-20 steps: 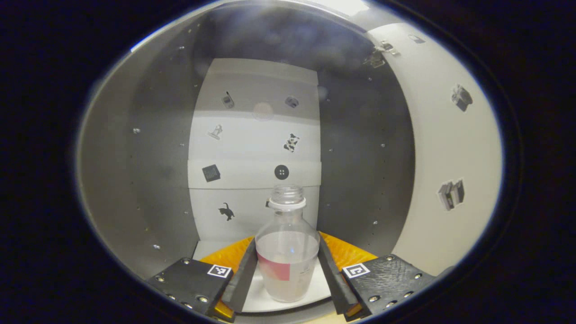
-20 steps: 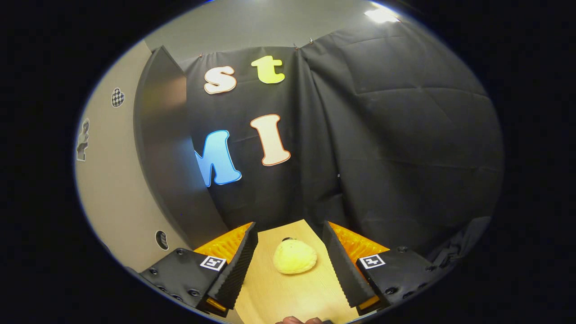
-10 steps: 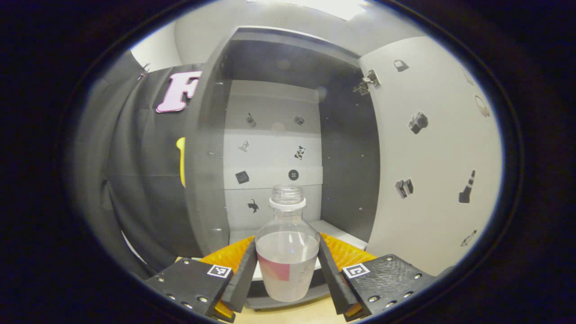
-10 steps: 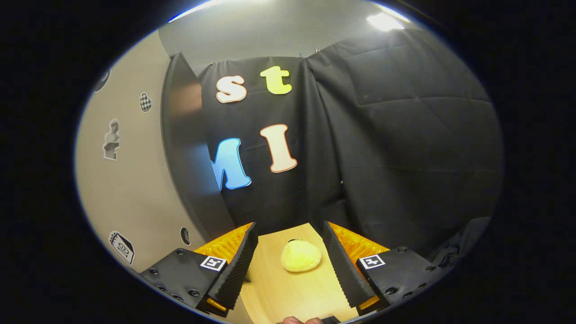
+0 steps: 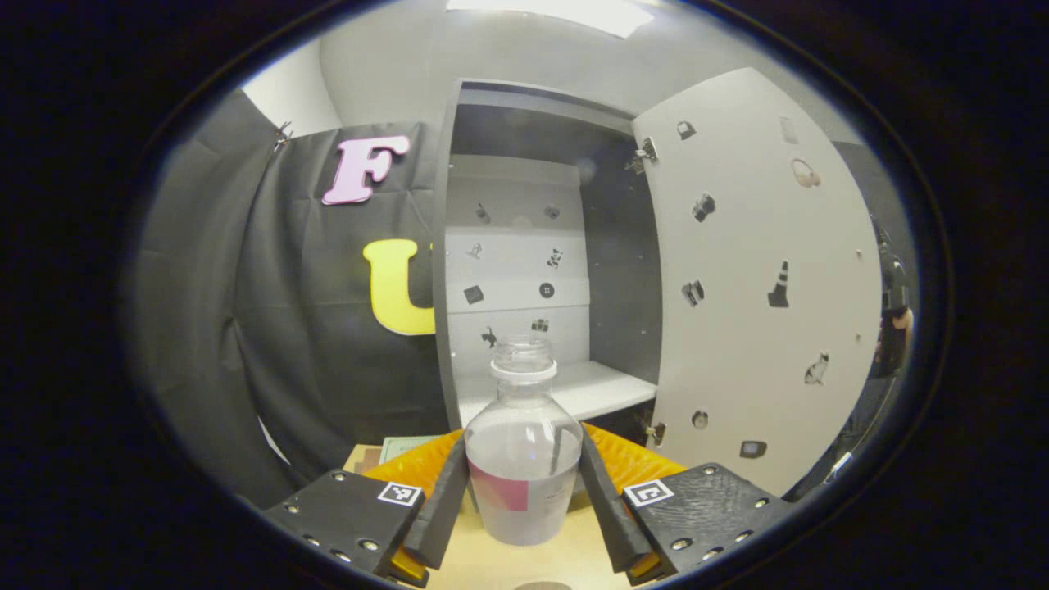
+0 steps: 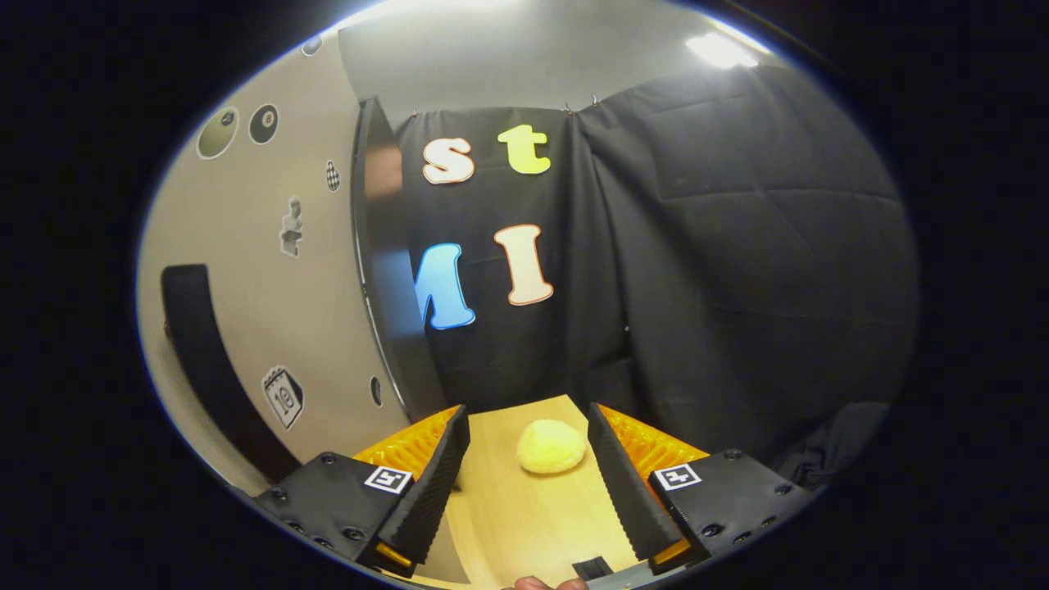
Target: Open the cabinet door with the right hand, grasp the bottle in the cabinet with the left hand and place it on the coaster, then close the cabinet door with the right hand.
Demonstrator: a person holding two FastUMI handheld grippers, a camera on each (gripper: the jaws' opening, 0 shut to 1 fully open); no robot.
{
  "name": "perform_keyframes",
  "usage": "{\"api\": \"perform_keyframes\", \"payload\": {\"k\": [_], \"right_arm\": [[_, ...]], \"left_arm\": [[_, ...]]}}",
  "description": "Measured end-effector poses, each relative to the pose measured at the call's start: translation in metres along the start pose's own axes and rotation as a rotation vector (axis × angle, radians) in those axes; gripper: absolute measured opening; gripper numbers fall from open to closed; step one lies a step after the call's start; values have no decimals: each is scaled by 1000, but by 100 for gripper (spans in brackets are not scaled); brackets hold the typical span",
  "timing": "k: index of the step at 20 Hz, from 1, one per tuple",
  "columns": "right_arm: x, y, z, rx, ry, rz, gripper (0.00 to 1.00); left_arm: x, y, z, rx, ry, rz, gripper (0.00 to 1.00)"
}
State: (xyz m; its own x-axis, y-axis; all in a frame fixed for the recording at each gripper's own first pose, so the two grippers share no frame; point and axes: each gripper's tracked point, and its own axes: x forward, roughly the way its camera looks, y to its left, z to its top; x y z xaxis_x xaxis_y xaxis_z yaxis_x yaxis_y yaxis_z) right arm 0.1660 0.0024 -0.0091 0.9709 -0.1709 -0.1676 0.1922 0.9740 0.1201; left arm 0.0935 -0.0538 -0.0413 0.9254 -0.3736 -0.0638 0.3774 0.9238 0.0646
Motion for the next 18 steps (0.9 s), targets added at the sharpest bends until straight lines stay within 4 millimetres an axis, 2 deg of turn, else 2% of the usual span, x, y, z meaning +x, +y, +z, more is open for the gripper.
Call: {"api": "perform_keyframes", "payload": {"k": [4,9,14,16,17,18], "right_arm": [[-33,-1,-11,24,12,-11,92],[-51,4,-14,-26,4,4,92],[-46,11,-12,47,-20,50,92],[-39,-3,-12,30,-26,12,92],[-36,-7,-11,21,-30,-9,92],[-35,-7,-11,18,-31,-20,92]], "left_arm": [[-37,4,-56,-35,7,8,74],[-49,3,-137,-75,27,5,74],[-42,-6,-207,-52,50,31,74],[-42,-10,-232,-24,68,52,72],[-43,-14,-242,-22,71,54,77],[-41,-15,-252,-20,74,69,74]]}}
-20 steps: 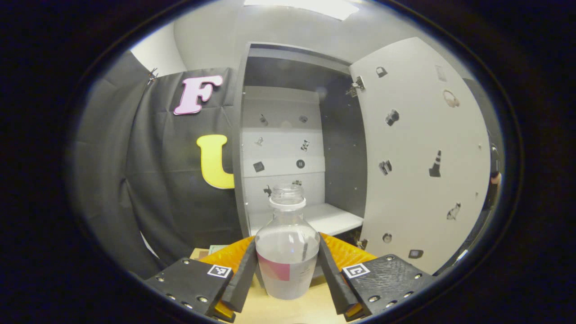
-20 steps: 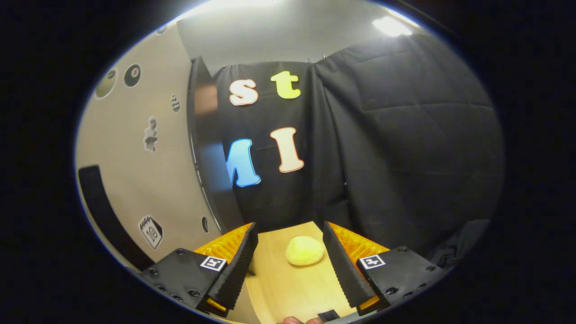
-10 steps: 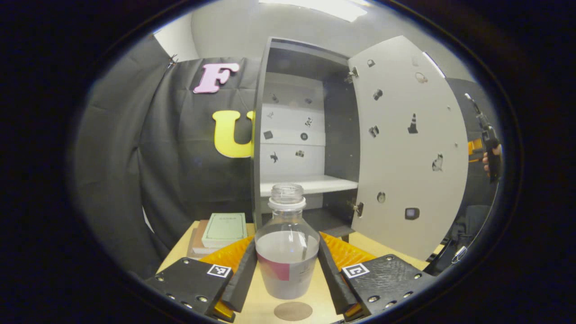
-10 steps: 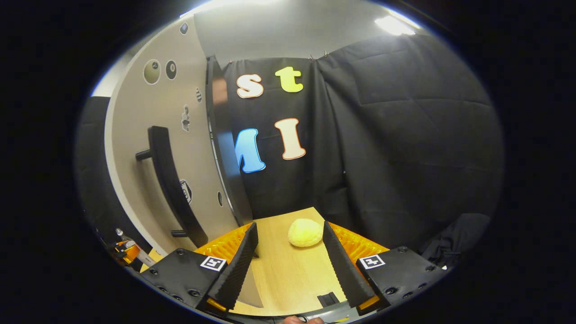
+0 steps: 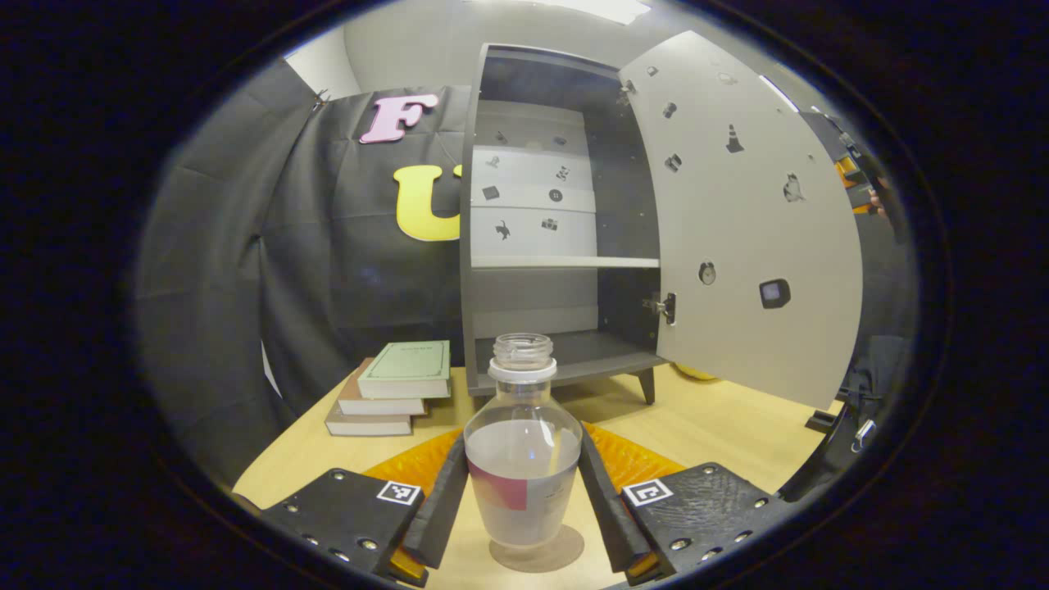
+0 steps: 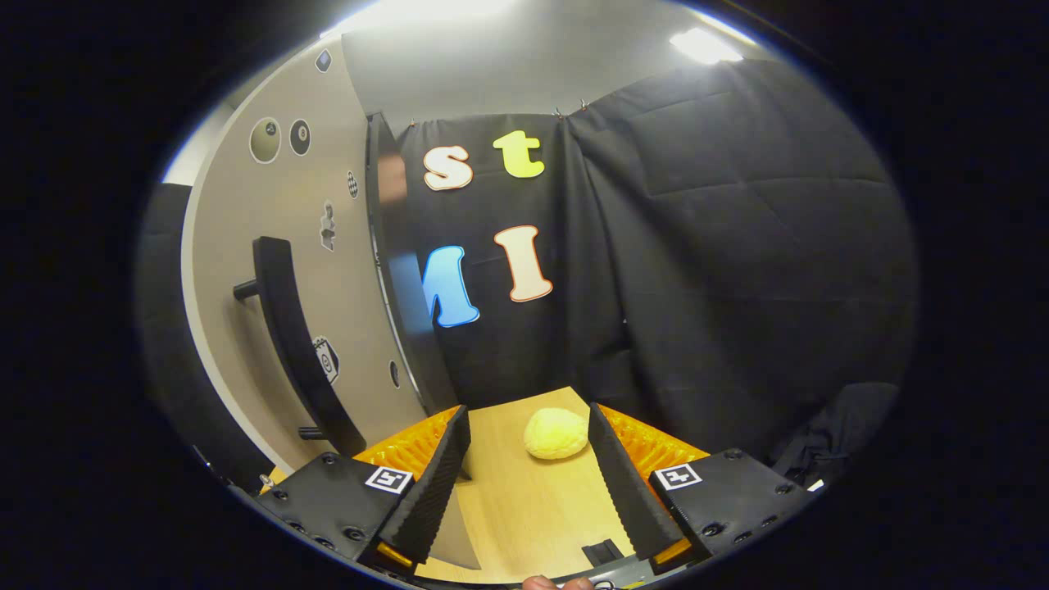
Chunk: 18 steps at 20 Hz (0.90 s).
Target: Open the cabinet door with the right hand, grasp the bottle in the cabinet with the left hand and place it on the coaster, then close the cabinet door with the right hand.
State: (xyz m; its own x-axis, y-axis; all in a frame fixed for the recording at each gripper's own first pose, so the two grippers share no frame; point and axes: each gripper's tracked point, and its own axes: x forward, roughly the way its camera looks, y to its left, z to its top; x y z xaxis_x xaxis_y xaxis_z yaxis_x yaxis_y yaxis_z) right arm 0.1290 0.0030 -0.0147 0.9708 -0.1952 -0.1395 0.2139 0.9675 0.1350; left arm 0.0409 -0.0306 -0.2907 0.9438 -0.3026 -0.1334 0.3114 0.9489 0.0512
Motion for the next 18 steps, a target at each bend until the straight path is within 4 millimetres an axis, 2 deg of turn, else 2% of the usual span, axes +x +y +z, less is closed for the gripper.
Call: {"api": "perform_keyframes", "payload": {"k": [1,3,6,10,18], "right_arm": [[1,2,-1,-11,-4,-7,92],[3,-1,-4,-57,-3,-29,92],[2,-2,-13,-83,26,-32,92],[5,-11,-28,-36,87,-50,92],[11,-25,-52,5,147,-105,92]], "left_arm": [[-1,2,-10,7,-2,23,72],[2,-6,-30,0,17,26,72],[6,-15,-46,-11,26,34,74],[13,-17,-58,-8,14,41,74],[8,-16,-63,2,40,38,75]]}}
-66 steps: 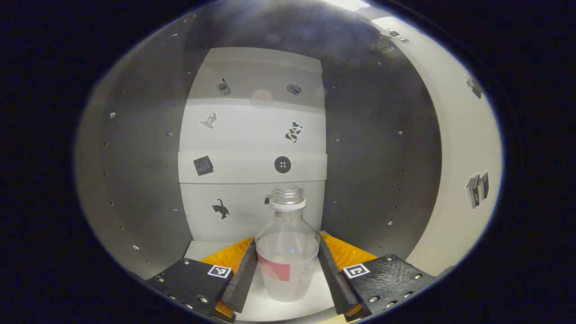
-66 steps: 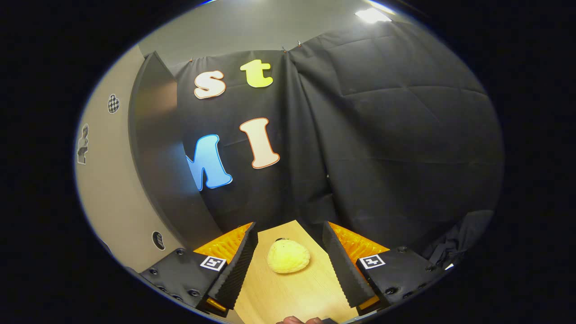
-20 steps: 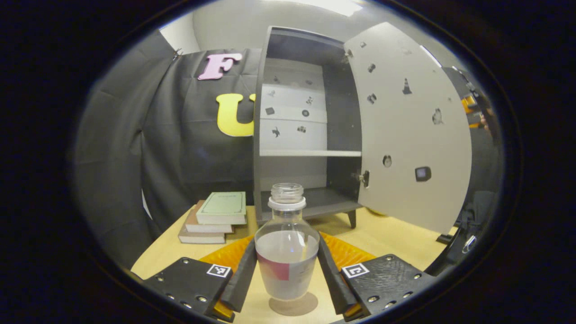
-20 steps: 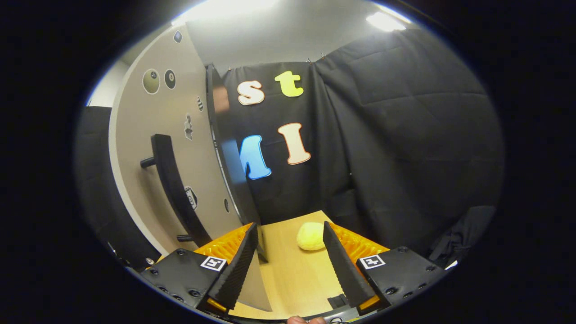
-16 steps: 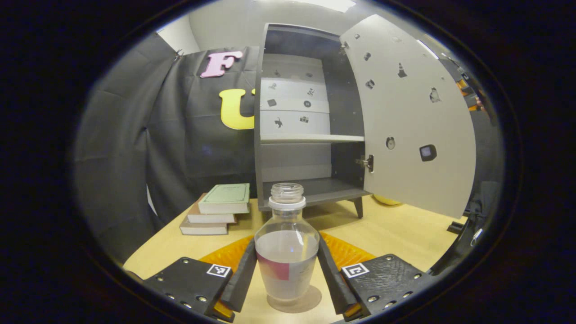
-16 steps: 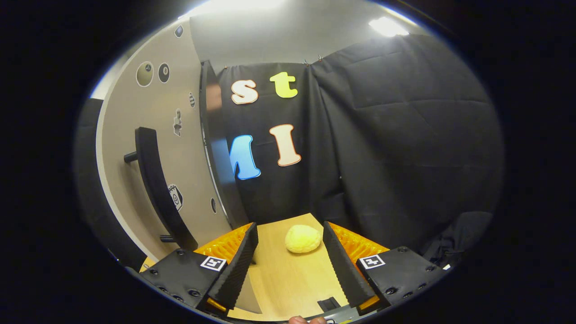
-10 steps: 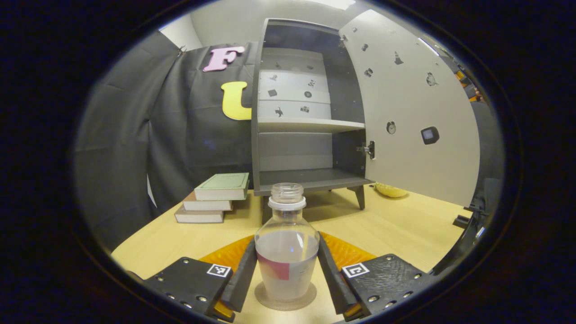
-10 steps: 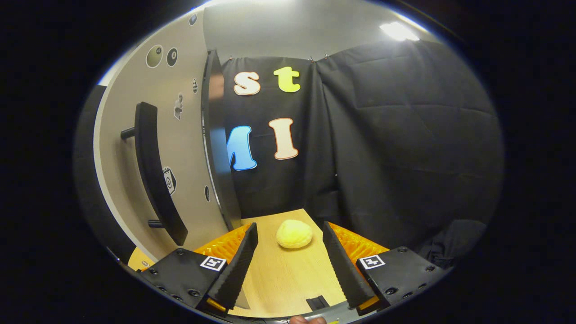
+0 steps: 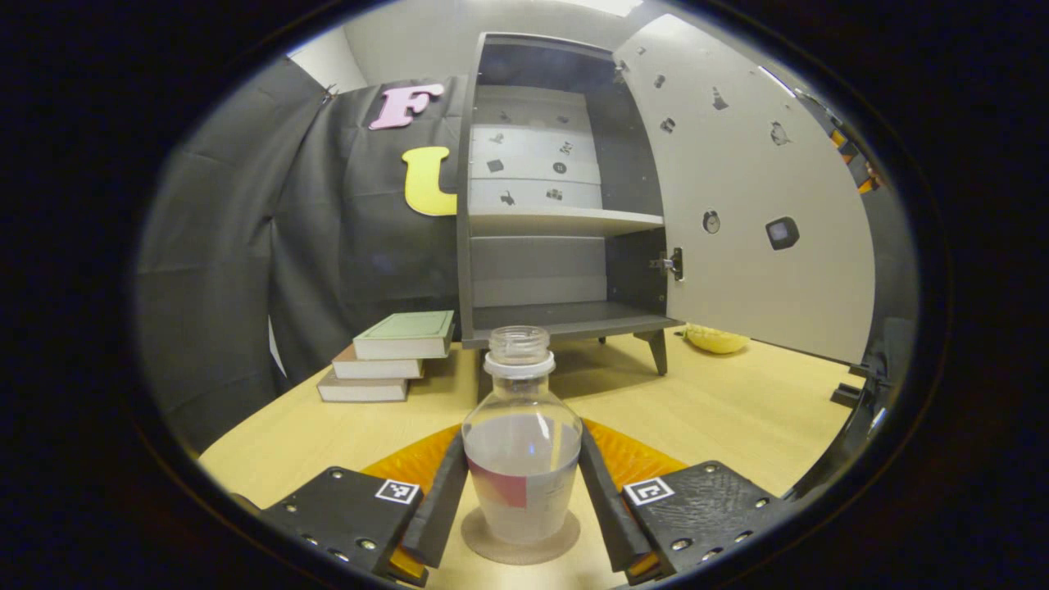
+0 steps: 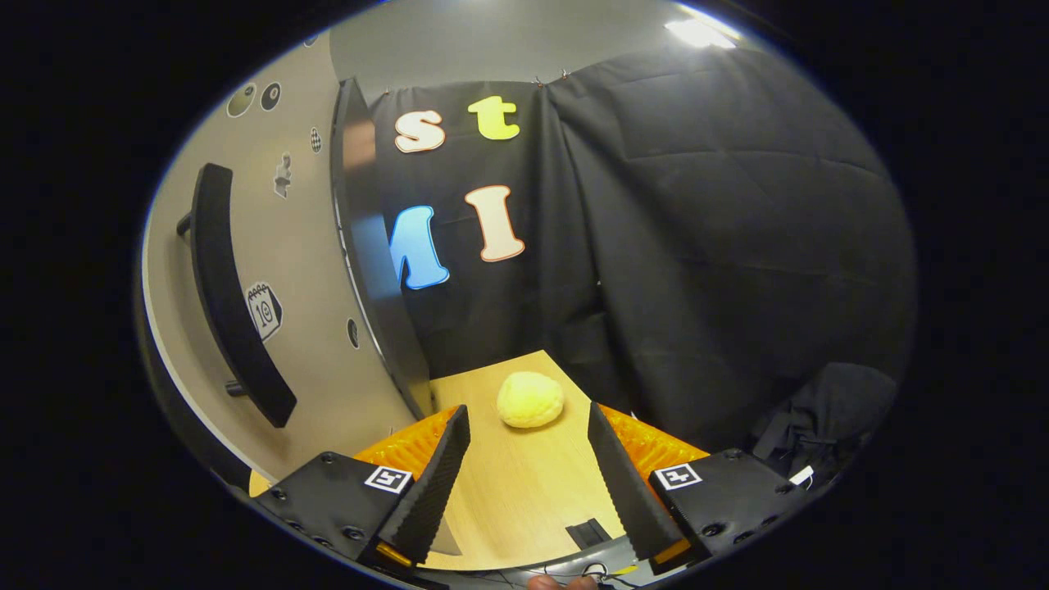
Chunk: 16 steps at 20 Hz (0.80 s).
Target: Open the cabinet door with the right hand, grasp the bottle in the cabinet with the left hand and place it on the coaster, then close the cabinet door with the right hand.
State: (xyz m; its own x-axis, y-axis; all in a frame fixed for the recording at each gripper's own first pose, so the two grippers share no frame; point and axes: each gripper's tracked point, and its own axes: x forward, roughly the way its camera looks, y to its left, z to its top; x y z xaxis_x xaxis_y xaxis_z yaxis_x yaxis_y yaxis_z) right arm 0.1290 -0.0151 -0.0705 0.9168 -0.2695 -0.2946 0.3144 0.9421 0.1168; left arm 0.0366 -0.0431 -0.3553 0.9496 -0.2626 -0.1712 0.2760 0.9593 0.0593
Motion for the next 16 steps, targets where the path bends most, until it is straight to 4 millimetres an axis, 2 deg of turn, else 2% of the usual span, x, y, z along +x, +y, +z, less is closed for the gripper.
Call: {"api": "perform_keyframes", "payload": {"k": [3,4,5,6,8,13,15,16], "right_arm": [[5,-2,-11,31,23,-10,92],[6,-3,-15,46,33,-11,92],[7,-4,-17,59,35,-13,92],[7,-5,-17,68,33,-16,85],[8,-10,-21,76,29,-27,84],[7,-15,-26,98,13,-45,84],[7,-15,-28,100,11,-42,84],[7,-16,-27,102,8,-38,84]], "left_arm": [[5,3,-2,-16,40,-13,73],[4,7,4,-10,33,1,84],[5,10,8,-2,31,8,82],[5,10,10,7,33,12,84],[2,6,22,9,23,-4,85],[0,-2,80,26,-44,-53,84],[0,4,100,34,-58,-39,87],[1,8,109,40,-64,-30,82]]}}
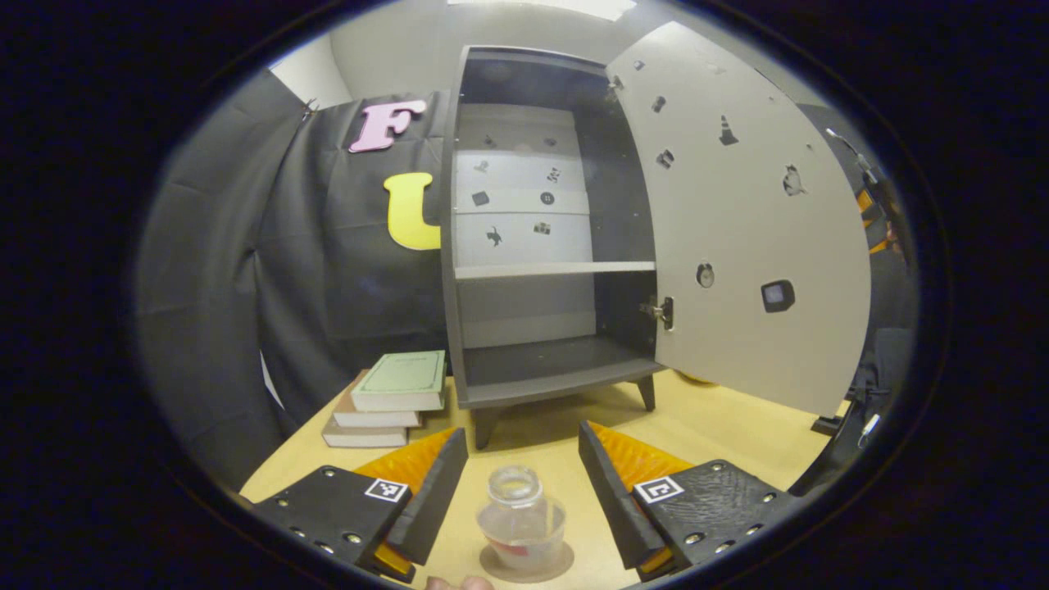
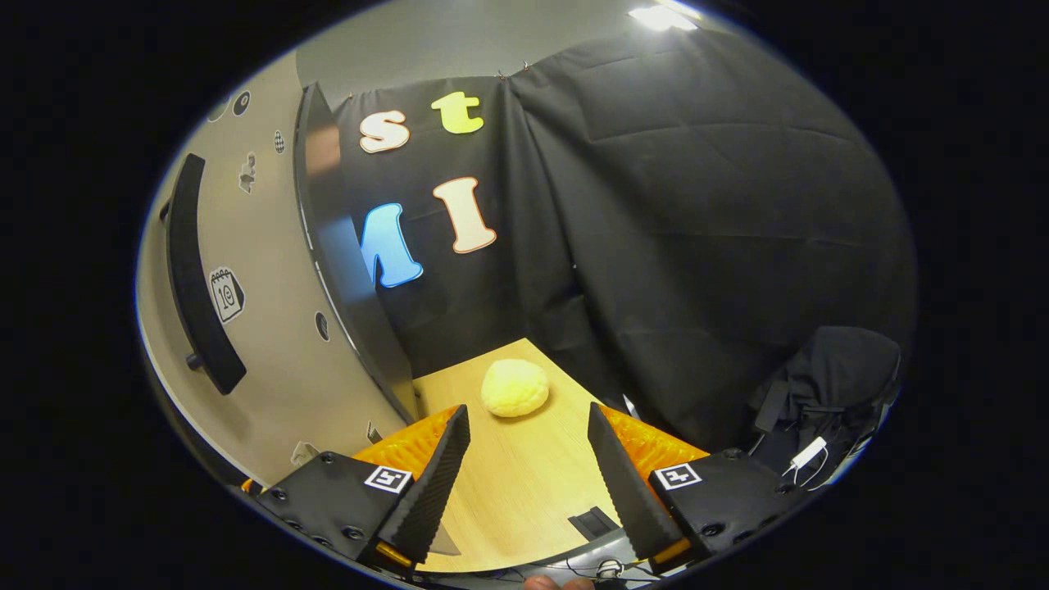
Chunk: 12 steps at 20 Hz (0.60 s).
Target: Open the cabinet door with the right hand, grasp the bottle in the cabinet with the left hand and place it on the coaster, then close the cabinet door with the right hand.
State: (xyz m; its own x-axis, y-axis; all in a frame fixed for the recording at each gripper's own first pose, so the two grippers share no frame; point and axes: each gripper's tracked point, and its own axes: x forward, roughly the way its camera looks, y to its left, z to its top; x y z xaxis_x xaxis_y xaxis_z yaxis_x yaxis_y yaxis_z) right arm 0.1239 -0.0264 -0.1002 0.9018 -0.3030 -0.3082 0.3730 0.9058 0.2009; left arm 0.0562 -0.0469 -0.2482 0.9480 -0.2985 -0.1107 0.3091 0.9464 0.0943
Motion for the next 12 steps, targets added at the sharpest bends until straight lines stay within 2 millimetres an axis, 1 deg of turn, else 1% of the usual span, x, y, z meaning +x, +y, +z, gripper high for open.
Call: {"api": "perform_keyframes", "payload": {"k": [2,3,4,5,6,7,8,9,10,12], "right_arm": [[2,-3,2,20,-6,11,84],[4,-4,4,33,-8,19,85],[6,-5,6,43,-7,24,84],[9,-8,10,52,-11,29,85],[11,-10,15,59,-20,35,84],[14,-12,22,66,-33,43,84],[15,-13,29,64,-47,52,84],[18,-16,34,55,-60,58,84],[19,-17,40,41,-74,69,84],[20,-21,53,6,-101,86,84]], "left_arm": [[0,7,20,8,-14,11,82],[-3,9,34,10,-25,14,82],[-6,9,50,9,-40,19,84],[-10,8,67,5,-57,22,82],[-15,6,84,4,-71,28,84],[-20,5,101,-1,-86,35,84],[-25,2,118,-7,-99,42,82],[-30,-2,131,-10,-102,49,82],[-34,-3,142,-8,-100,71,84],[-44,-9,159,-8,-78,108,84]]}}
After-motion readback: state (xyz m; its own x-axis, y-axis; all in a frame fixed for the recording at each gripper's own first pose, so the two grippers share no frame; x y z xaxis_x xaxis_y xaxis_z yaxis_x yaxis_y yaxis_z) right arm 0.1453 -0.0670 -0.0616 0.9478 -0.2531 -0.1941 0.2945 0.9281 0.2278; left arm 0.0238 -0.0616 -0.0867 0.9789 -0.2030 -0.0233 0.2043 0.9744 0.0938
